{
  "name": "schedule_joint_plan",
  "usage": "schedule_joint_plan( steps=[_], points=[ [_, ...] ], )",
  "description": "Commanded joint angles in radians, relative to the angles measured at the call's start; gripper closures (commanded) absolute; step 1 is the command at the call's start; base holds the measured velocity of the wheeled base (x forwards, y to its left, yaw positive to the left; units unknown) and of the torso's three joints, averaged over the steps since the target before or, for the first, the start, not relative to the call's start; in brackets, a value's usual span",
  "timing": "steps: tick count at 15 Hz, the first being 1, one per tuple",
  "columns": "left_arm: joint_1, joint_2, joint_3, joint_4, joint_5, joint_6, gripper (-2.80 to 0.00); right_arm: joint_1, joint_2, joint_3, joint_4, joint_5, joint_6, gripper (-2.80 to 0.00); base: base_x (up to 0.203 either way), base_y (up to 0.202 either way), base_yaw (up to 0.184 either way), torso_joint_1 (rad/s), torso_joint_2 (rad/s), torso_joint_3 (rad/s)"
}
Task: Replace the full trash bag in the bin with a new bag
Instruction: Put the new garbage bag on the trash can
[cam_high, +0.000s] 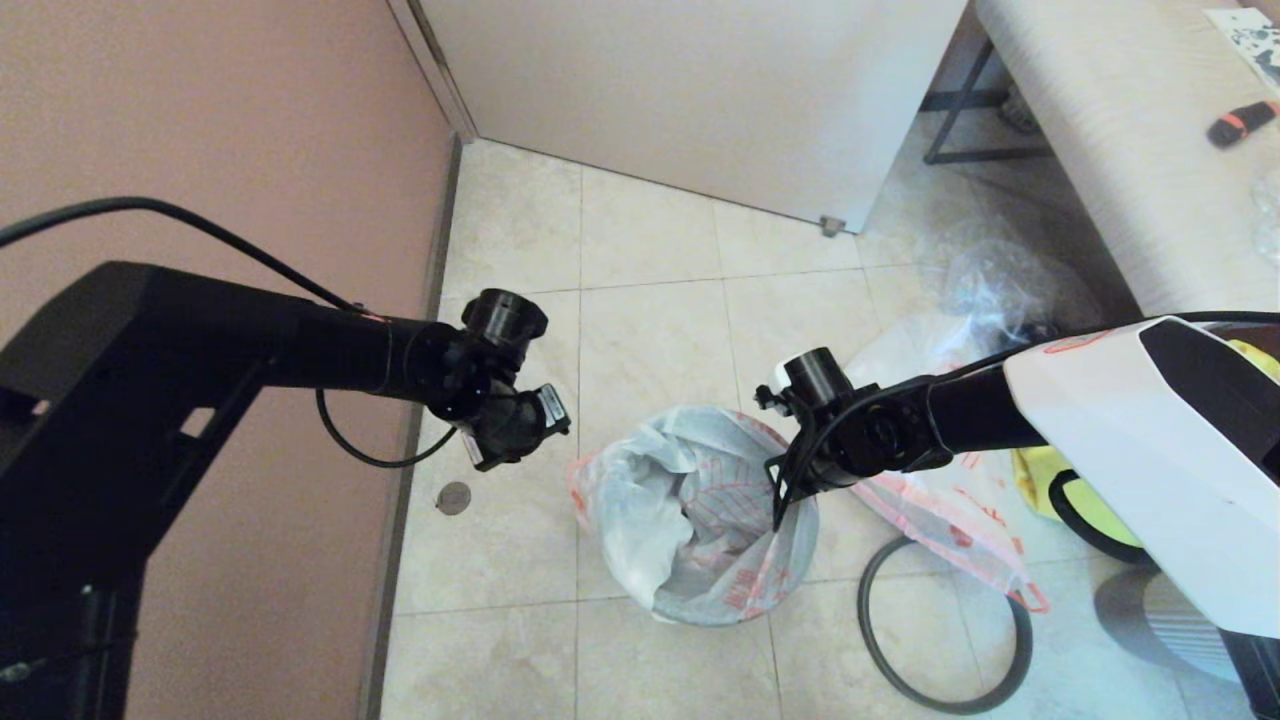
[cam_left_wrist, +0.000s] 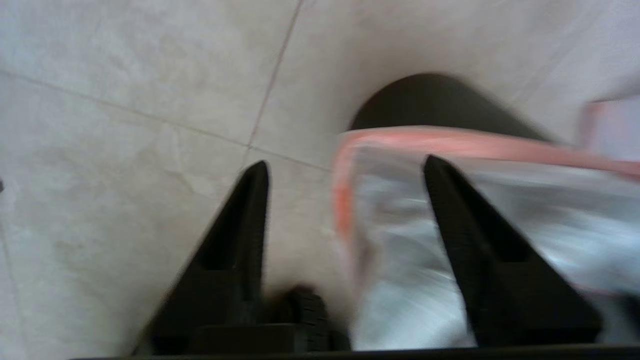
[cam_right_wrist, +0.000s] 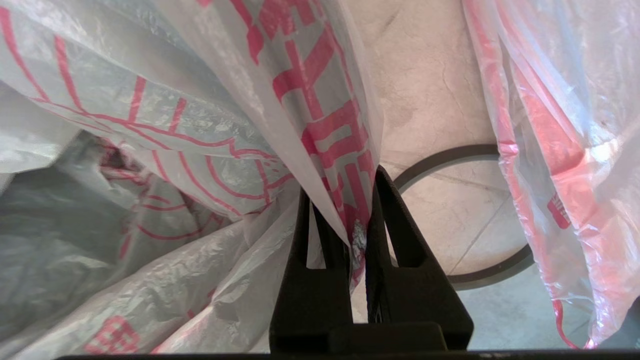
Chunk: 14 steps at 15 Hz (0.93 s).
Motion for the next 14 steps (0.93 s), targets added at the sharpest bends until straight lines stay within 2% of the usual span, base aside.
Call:
schedule_joint_plan(
  steps=[1, 2, 5, 6, 11, 12, 13, 14],
  points=[
    [-0.004, -0.090, 0.006, 0.021, -0.020, -0.004, -2.80, 0.004, -0.008, 0.000, 0.001, -0.003, 0.001, 0.00, 0.000, 0.000, 0.000, 0.000, 0.00, 0.000],
    [-0.014, -0.114, 0.009, 0.052, -0.046, -0.003, -2.80, 0.009, -0.008, 0.000, 0.001, -0.005, 0.001, 0.00, 0.000, 0.000, 0.000, 0.000, 0.00, 0.000],
    [-0.062, -0.117, 0.029, 0.061, -0.053, -0.003, -2.80, 0.018, -0.013, 0.008, 0.001, -0.005, 0.003, 0.00, 0.000, 0.000, 0.000, 0.000, 0.00, 0.000],
    [-0.082, -0.117, 0.044, 0.058, -0.049, -0.001, 0.00, 0.020, -0.012, 0.008, 0.001, -0.005, 0.003, 0.00, 0.000, 0.000, 0.000, 0.000, 0.00, 0.000],
    [-0.115, -0.131, 0.066, 0.061, -0.049, 0.012, 0.00, 0.032, -0.007, 0.008, -0.013, -0.005, 0.003, 0.00, 0.000, 0.000, 0.000, 0.000, 0.00, 0.000],
    [-0.121, -0.134, 0.070, 0.062, -0.049, 0.017, 0.00, 0.032, -0.007, 0.008, -0.016, -0.006, 0.003, -0.18, 0.000, 0.000, 0.000, 0.000, 0.00, 0.000],
    [-0.123, -0.135, 0.079, 0.062, -0.048, 0.036, 0.00, 0.029, -0.005, 0.007, -0.020, -0.006, 0.003, -2.80, 0.000, 0.000, 0.000, 0.000, 0.00, 0.000],
    [-0.126, -0.135, 0.088, 0.062, -0.048, 0.061, 0.00, 0.029, -0.005, 0.005, -0.031, -0.008, 0.003, -2.80, 0.000, 0.000, 0.000, 0.000, 0.00, 0.000]
  ],
)
